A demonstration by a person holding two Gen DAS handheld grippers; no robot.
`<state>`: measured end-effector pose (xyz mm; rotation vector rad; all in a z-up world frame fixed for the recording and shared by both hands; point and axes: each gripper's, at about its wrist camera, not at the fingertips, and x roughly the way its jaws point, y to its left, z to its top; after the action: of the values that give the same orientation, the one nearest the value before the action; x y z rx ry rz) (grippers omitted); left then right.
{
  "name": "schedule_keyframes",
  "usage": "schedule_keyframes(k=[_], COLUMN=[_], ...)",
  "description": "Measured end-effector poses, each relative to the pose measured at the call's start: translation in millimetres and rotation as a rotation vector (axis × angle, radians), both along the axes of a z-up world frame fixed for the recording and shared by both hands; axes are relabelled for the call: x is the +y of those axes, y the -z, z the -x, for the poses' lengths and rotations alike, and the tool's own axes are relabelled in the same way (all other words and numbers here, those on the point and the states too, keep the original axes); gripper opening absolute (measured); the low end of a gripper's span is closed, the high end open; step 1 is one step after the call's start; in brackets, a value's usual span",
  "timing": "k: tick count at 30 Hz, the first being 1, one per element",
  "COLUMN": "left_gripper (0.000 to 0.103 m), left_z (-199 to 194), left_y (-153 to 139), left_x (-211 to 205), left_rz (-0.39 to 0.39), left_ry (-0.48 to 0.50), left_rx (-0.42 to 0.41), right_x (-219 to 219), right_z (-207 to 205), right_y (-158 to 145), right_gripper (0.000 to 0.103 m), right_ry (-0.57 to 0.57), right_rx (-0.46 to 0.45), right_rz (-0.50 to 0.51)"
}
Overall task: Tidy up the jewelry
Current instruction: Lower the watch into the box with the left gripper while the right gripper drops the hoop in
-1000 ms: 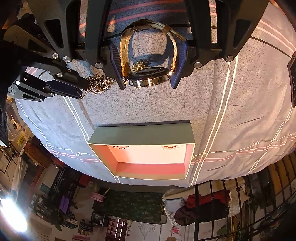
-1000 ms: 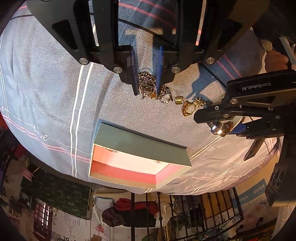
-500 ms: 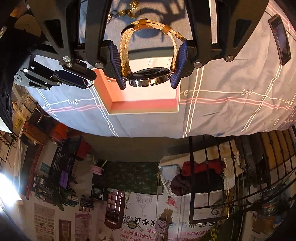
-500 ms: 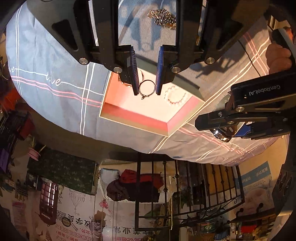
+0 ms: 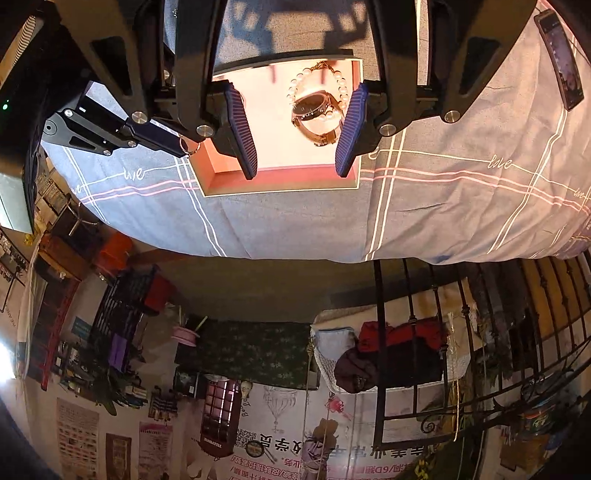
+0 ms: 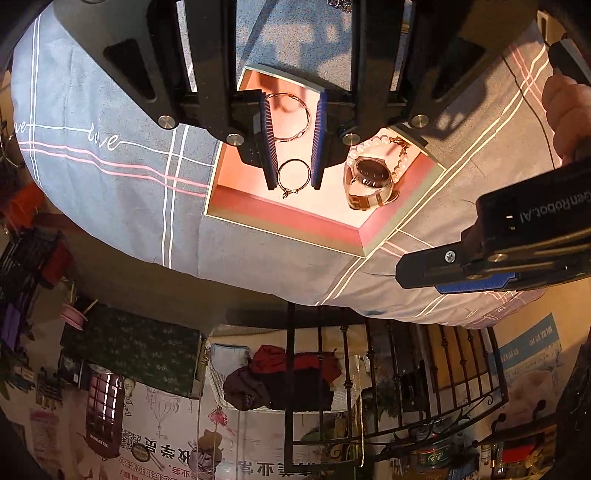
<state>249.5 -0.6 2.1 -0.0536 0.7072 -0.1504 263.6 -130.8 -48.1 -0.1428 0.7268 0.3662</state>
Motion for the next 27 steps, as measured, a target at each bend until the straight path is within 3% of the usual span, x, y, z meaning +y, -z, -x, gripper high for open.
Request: schedule_keyframes(k=[19, 25, 26, 27], left_gripper=[0.041, 0.041, 0.047, 0.071], left_z=[-43.0, -46.4, -46.4, -45.9], left_y=[51.2, 56.0, 55.9, 54.6], left_x=[-1.1, -5.4, -5.0, -5.0], left_rz=[-0.006, -0.015, -0.015, -0.012], left_ry=[-0.052, -0.048, -0.046, -0.044], left_rx=[0.162, 0.18, 0.177, 0.176], right_x=[19.1, 21.1, 21.4, 22.3], right_z=[-36.1, -38.4, -37.3, -35.2], right_y=[46.3, 55.2, 54.5, 52.5], right_gripper=[0.019, 0.021, 0.04, 0.075], right_ry=[-0.017, -0.018, -0.018, -0.008], right_rx=[0.124, 0.139, 0.136, 0.122], right_rz=[0.072, 0.08, 0.084, 0.098])
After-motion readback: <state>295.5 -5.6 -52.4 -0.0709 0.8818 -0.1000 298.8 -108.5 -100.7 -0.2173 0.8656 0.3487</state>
